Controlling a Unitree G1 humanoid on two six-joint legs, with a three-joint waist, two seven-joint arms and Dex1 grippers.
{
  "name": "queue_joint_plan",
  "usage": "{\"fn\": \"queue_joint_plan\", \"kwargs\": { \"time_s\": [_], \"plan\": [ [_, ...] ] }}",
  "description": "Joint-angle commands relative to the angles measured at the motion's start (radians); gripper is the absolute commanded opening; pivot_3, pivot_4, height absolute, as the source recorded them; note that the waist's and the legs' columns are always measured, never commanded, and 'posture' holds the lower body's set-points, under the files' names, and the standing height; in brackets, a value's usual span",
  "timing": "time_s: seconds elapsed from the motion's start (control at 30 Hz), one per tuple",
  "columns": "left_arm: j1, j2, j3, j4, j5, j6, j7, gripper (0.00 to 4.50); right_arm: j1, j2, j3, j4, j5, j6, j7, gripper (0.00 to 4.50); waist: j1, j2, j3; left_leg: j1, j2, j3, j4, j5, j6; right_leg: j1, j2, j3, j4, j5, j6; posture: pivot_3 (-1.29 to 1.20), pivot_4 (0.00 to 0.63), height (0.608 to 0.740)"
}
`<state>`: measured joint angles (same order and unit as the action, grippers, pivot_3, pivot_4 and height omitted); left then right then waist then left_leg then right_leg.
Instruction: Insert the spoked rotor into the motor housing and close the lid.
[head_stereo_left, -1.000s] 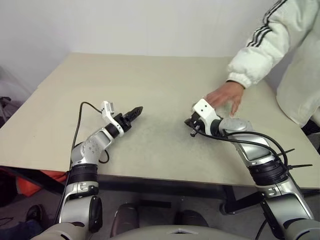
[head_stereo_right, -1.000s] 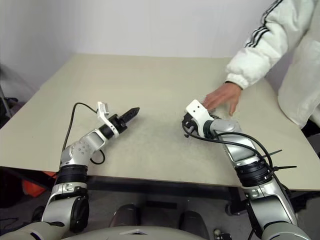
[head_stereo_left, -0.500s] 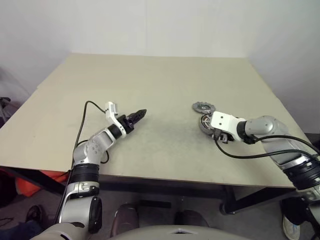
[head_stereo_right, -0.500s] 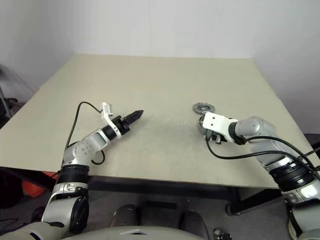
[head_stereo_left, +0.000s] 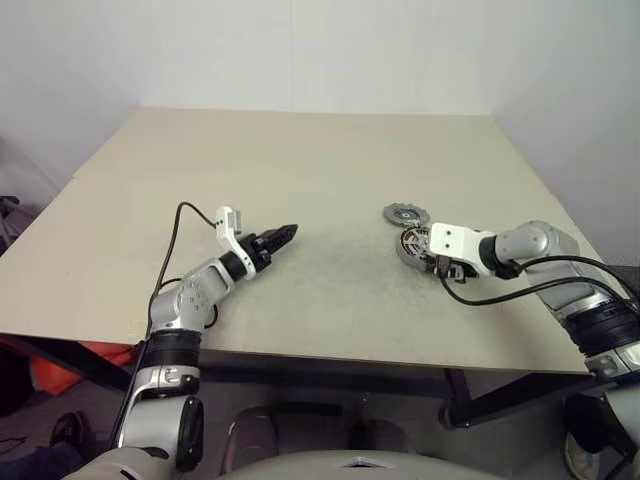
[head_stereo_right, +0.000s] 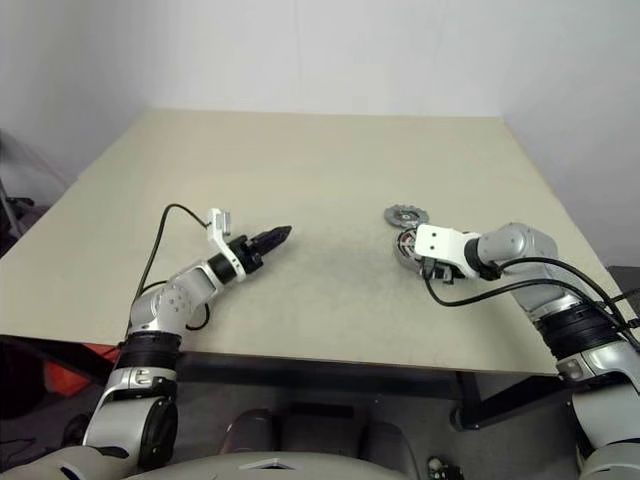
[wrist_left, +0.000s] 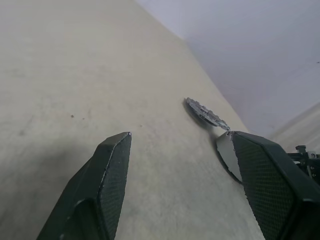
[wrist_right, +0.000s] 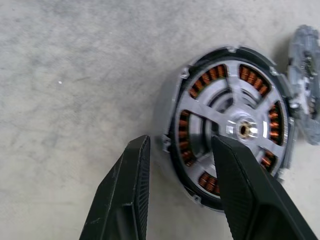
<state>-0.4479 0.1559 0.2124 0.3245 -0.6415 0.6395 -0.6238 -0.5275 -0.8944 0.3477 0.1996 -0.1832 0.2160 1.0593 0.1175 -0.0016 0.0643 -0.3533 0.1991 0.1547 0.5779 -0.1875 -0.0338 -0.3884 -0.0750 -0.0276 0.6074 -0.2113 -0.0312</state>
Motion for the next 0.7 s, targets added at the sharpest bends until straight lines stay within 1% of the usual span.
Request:
{"fn": "queue_joint_plan", "kwargs": {
  "time_s": [0.03, 0.43, 0.53, 0.67, 0.7],
  "plan": [
    [-0.005, 0.008, 0.010, -0.034, -0.007, -0.008, -0.002, 3.38, -0.003, -0.003, -0.020, -0.028, -0.010, -0.014, 0.011, 1.93, 0.000, 0.000, 0.000, 0.000, 0.000, 0.000, 0.000, 0.000, 0.000, 0.000, 0.000, 0.000, 0.000, 0.000, 0.000, 0.00, 0.000, 0.740],
    [-0.012, 0.006, 0.008, -0.016, 0.002, -0.013, 0.001, 3.38, 0.059, 0.016, -0.009, -0.038, -0.017, -0.003, 0.042, 1.93, 0.000, -0.001, 0.000, 0.004, 0.000, 0.000, 0.000, 0.000, 0.001, 0.003, 0.000, 0.000, 0.000, 0.000, 0.000, 0.00, 0.000, 0.740],
    [-0.011, 0.006, 0.008, -0.014, 0.005, -0.014, 0.002, 3.38, 0.055, 0.026, -0.009, -0.024, -0.026, -0.006, 0.042, 1.34, 0.000, -0.001, -0.001, 0.004, 0.000, 0.000, 0.001, 0.000, 0.000, 0.004, 0.000, 0.000, 0.000, 0.000, 0.000, 0.00, 0.000, 0.740],
    [-0.011, 0.004, 0.008, -0.014, 0.008, -0.017, 0.005, 3.38, 0.041, 0.043, -0.009, 0.009, -0.039, -0.012, 0.042, 0.02, -0.001, -0.003, -0.002, 0.004, 0.001, 0.000, 0.001, 0.000, 0.000, 0.004, 0.000, 0.000, 0.000, 0.000, 0.000, 0.00, 0.000, 0.740],
    [-0.010, 0.003, 0.008, -0.015, 0.008, -0.017, 0.006, 3.38, 0.035, 0.048, -0.009, 0.018, -0.043, -0.014, 0.041, 0.02, -0.003, -0.003, -0.002, 0.004, 0.001, 0.000, 0.001, 0.000, 0.000, 0.004, 0.000, 0.000, 0.000, 0.000, 0.000, 0.00, 0.000, 0.740]
  ]
}}
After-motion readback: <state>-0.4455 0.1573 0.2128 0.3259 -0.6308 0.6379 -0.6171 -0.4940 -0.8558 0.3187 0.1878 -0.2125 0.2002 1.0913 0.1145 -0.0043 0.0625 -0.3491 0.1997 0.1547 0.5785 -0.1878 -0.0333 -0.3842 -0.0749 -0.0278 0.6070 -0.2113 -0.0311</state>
